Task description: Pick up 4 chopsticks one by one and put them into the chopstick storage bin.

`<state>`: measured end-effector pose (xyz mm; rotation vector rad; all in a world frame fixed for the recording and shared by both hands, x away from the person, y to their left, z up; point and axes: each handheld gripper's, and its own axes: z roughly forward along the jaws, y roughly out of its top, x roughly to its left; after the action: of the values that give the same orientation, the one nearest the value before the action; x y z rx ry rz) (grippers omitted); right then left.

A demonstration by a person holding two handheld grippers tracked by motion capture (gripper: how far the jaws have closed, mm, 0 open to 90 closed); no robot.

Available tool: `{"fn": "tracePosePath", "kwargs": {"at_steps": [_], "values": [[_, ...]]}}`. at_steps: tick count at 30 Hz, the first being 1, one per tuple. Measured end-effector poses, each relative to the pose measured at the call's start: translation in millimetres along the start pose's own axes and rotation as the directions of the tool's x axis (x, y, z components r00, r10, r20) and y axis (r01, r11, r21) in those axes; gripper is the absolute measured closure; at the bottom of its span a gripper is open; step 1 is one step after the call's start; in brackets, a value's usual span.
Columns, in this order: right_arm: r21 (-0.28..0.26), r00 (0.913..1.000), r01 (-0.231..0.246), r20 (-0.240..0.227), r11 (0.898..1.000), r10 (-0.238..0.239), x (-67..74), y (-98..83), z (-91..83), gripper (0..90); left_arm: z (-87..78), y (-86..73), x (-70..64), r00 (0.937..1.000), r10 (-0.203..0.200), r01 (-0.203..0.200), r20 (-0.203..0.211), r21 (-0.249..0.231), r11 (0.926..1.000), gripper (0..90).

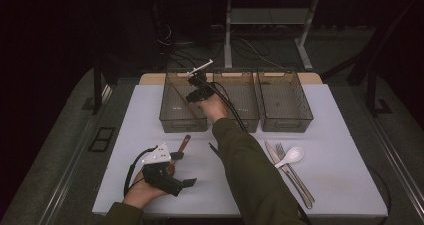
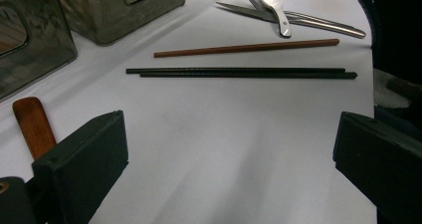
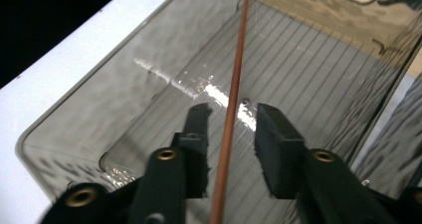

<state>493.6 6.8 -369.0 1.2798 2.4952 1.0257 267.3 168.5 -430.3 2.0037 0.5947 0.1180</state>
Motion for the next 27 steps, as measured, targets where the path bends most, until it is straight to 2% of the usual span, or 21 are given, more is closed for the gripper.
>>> {"fn": "tracePosePath", "kwargs": {"at_steps": [5, 11, 14, 15, 20, 23, 27], "values": [[-0.022, 0.9984, 0.032, -0.045, 0.999, -0.033, -1.9, -4.6, -12.9, 56.4, 0.4, 0.2, -0.2, 0.9999, 0.012, -0.011, -0.003, 0.010, 0.9999, 0.4], [-0.066, 0.9970, 0.047, -0.058, 0.997, -0.051, -7.3, -18.0, -34.1, 48.2, 1.0, 0.1, 0.2, 0.9999, 0.007, -0.007, -0.010, 0.010, 0.9999, 0.4], [-0.094, 0.9944, 0.059, -0.082, 0.994, -0.066, -11.5, -27.4, -45.4, 45.3, 0.8, -0.1, 0.0, 0.9999, 0.007, -0.006, -0.009, 0.011, 0.9999, 0.4], [-0.107, 0.9927, 0.063, -0.096, 0.992, -0.073, -12.6, -31.7, -50.0, 44.8, 0.9, -0.1, 0.1, 0.9999, 0.007, -0.007, -0.010, 0.010, 0.9999, 0.4], [-0.127, 0.9904, 0.085, -0.098, 0.988, -0.097, -17.9, -48.0, -66.3, 43.0, 2.2, -0.6, -0.4, 0.9999, 0.006, -0.006, -0.013, 0.010, 0.9999, 0.4], [-0.141, 0.9890, 0.081, -0.112, 0.987, -0.097, -23.3, -60.7, -76.0, 42.2, 1.1, -1.3, 1.0, 0.9996, 0.016, -0.015, -0.022, 0.020, 0.9997, 0.4], [-0.145, 0.9880, 0.098, -0.105, 0.985, -0.114, -29.1, -74.0, -87.4, 41.8, 0.7, -1.8, 1.6, 0.9997, 0.012, -0.012, -0.022, 0.013, 0.9998, 0.4]]}}
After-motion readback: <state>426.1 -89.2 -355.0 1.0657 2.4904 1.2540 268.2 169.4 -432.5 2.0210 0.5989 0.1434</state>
